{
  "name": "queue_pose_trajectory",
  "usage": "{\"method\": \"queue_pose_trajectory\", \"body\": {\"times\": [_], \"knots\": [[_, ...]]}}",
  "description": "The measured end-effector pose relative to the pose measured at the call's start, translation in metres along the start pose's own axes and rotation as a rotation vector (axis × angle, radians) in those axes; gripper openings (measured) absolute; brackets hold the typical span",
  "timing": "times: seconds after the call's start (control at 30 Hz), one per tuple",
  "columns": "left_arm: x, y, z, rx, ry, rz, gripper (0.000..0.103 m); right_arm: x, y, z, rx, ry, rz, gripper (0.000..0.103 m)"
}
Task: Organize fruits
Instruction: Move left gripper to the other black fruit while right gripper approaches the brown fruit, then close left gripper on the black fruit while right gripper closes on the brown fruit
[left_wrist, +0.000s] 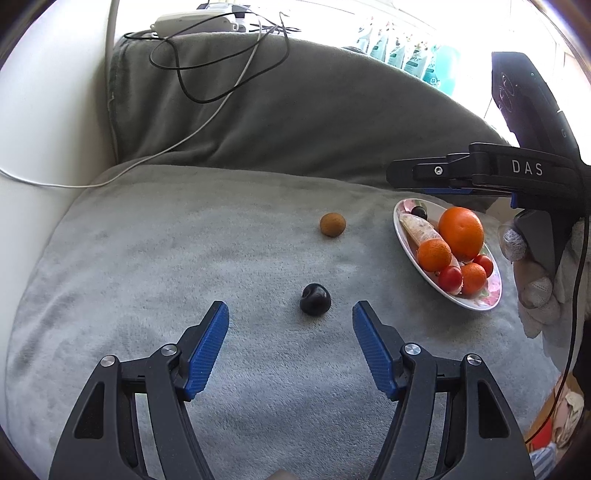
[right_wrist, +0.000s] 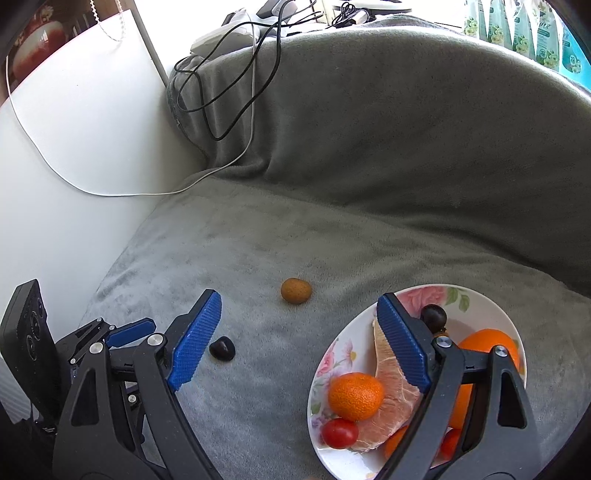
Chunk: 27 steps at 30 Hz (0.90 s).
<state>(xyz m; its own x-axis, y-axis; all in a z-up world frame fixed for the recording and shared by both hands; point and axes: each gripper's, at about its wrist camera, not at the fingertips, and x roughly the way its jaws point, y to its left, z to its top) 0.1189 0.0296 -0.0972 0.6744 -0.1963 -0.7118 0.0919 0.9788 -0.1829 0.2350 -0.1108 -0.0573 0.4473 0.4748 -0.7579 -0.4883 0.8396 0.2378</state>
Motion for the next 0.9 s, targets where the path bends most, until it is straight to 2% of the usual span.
{"method": "queue_pose_trajectory", "body": {"times": [0.1,0.2,0.23,0.27,0.33,0.5,0.7,0.9], "knots": [[0.003,0.001,0.002,-0.004,0.002,-0.012,0.068,0.013,0.001,0.004,0.016,0.033,0.006,0.083],[0.006,-0.002,0.005,0.002,0.009,-0.029,0.061,0.026,-0.002,0.008,0.061,0.068,0.025,0.078],[0.007,-0.004,0.006,0.005,0.011,-0.034,0.060,0.030,-0.003,0.009,0.074,0.081,0.029,0.074],[0.010,-0.005,0.007,0.009,0.015,-0.041,0.055,0.035,-0.003,0.010,0.084,0.092,0.029,0.071],[0.014,-0.009,0.007,0.017,0.027,-0.055,0.051,0.044,-0.003,0.011,0.093,0.115,0.021,0.058],[0.025,-0.013,0.009,0.010,0.058,-0.092,0.044,0.061,-0.001,0.016,0.100,0.155,0.018,0.045],[0.038,-0.012,0.014,-0.008,0.086,-0.101,0.037,0.072,0.003,0.018,0.087,0.179,-0.008,0.042],[0.049,-0.015,0.016,-0.003,0.097,-0.096,0.036,0.079,0.005,0.018,0.076,0.196,-0.030,0.040]]}}
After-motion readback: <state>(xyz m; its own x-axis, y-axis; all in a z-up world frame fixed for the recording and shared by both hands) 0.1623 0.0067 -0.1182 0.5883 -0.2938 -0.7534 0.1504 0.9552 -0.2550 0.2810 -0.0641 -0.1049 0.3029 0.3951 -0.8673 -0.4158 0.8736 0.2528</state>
